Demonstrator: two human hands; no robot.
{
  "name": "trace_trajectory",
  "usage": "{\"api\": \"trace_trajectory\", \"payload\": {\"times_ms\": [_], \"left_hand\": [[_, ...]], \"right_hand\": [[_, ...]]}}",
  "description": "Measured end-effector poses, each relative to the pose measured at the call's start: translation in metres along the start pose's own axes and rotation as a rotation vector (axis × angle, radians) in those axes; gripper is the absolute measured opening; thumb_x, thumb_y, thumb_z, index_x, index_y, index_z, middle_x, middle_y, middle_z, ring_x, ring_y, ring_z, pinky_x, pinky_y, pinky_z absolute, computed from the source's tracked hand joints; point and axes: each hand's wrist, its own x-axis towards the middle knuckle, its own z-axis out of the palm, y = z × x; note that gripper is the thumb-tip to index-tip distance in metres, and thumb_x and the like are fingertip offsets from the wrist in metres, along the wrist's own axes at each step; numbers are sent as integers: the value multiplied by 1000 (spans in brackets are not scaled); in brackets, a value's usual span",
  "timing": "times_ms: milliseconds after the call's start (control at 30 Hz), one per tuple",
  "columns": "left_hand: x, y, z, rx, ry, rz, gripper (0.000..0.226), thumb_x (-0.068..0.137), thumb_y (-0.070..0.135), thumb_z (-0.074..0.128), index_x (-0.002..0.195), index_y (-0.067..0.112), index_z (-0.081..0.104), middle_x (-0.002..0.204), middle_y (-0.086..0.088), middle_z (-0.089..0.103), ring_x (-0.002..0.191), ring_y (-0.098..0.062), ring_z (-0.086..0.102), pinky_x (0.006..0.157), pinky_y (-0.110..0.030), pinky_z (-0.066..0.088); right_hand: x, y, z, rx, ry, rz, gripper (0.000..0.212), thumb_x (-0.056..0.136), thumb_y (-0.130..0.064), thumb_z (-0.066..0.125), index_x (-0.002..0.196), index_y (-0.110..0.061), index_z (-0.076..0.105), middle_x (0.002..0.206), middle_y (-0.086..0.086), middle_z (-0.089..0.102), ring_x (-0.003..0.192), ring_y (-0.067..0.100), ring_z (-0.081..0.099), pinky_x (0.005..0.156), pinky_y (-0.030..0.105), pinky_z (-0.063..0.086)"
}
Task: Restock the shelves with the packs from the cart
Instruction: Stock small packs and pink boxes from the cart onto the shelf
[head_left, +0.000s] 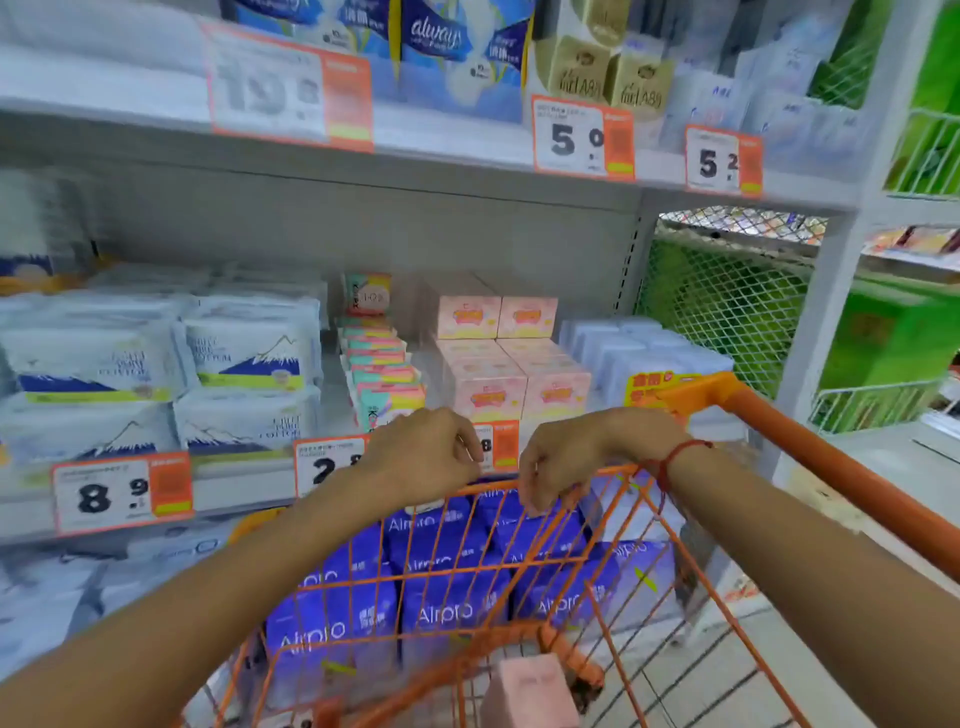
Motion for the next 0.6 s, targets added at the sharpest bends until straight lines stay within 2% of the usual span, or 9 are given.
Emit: {"api": "trace_trajectory", "payload": {"times_ms": [133, 233, 300, 333, 367, 400, 467, 533, 600], "left_hand": [[-30, -8, 47, 89, -278, -45, 19, 83, 26, 57, 95, 28, 71, 100, 2, 69, 97, -20, 63, 78, -28, 49], [-31, -14, 83, 98, -612, -99, 24, 87, 16, 49, 97, 10, 70, 80, -9, 61, 72, -25, 62, 58, -24, 47], [-28, -19, 111, 147, -803, -138, 16, 90, 14, 49, 84, 7, 61, 76, -10, 53, 61, -21, 54, 45, -21, 45], [-27, -23, 126, 189, -881, -143, 10, 91, 17, 53, 91, 9, 59, 85, -10, 55, 68, -22, 56, 50, -24, 49], [-27, -28, 140, 238, -944, -132, 24, 89, 23, 60, 109, 9, 56, 104, -10, 57, 86, -25, 61, 65, -31, 54], [-27, -36, 157, 279, -957, -85, 52, 85, 29, 68, 129, 10, 48, 128, -11, 52, 108, -28, 58, 86, -38, 52], [-36, -45, 178, 234, -899, 38, 90, 76, 34, 77, 147, 12, 25, 150, -7, 32, 135, -25, 37, 112, -38, 32], [-46, -44, 187, 137, -963, 64, 103, 73, 34, 79, 150, 12, 16, 153, -4, 26, 140, -21, 30, 115, -33, 26], [-50, -45, 188, 46, -1103, -16, 88, 71, 36, 78, 142, 8, 35, 131, -2, 51, 116, -16, 53, 98, -33, 45]], "right_hand": [[15, -1, 63, -31, -232, 112, 14, 91, -15, 59, 106, -15, 57, 83, 2, 59, 63, 8, 58, 56, 15, 49], [37, 15, 109, -118, -85, 172, 34, 86, -28, 66, 117, -17, 61, 90, -3, 59, 92, 17, 65, 68, 18, 49], [45, 25, 129, -283, -77, 192, 54, 75, -40, 75, 124, -23, 59, 113, -3, 62, 114, 21, 59, 84, 28, 46], [45, 27, 138, -372, -113, 203, 55, 76, -39, 75, 126, -22, 58, 123, 0, 61, 119, 22, 56, 89, 30, 45], [45, 26, 148, -424, -124, 224, 53, 80, -36, 72, 128, -18, 57, 129, 4, 59, 120, 22, 54, 93, 31, 44], [50, 28, 158, -450, -97, 242, 52, 84, -33, 68, 131, -16, 55, 132, 6, 57, 121, 24, 53, 96, 33, 43], [64, 33, 176, -444, -80, 266, 51, 87, -37, 62, 134, -18, 52, 135, 8, 55, 122, 27, 53, 102, 39, 43], [98, 51, 192, -349, -83, 277, 52, 88, -44, 55, 134, -21, 50, 138, 8, 52, 123, 28, 52, 103, 44, 42], [78, 36, 175, -213, -127, 272, 59, 82, -52, 60, 131, -22, 53, 140, 4, 50, 123, 26, 52, 101, 42, 46]]}}
